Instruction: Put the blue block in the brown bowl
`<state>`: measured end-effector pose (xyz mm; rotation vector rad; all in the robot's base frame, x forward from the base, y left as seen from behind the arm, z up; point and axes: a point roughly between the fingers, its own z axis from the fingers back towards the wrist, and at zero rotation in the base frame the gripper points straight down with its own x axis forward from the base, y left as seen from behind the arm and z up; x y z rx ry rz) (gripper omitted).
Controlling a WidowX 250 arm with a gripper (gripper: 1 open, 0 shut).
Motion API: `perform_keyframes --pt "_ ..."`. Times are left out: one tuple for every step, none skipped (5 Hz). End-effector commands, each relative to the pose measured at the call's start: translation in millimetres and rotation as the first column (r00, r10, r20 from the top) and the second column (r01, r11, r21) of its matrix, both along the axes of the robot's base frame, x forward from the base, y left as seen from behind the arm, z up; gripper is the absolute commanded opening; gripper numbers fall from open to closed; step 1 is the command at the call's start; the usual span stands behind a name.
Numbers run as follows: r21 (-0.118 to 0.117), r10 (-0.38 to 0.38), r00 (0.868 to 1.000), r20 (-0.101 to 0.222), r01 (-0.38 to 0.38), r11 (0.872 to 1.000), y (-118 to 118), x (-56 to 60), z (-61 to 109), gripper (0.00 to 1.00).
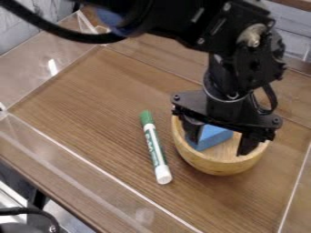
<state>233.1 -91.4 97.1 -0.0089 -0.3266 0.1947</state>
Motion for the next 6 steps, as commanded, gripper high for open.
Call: perform_keyframes --pt "-0.019 0.009 0.999 0.031 -0.008 1.000 -2 8.1 5.5 1.00" --pt "-0.021 0.012 1.000 0.029 -0.011 1.000 -2 9.9 0.5 1.00" --pt "-0.023 0.014 1.000 0.027 -0.013 1.000 -4 12.8 -3.6 1.00" --pt "-0.023 0.015 1.000 0.025 -0.014 1.000 -4 15.5 -8.1 1.00" --pt "-0.023 0.016 0.999 0.029 -0.015 1.000 -4 19.3 -11.9 1.00" --pt "-0.022 0.017 0.999 0.034 -0.016 1.000 -4 24.1 -15.3 1.00"
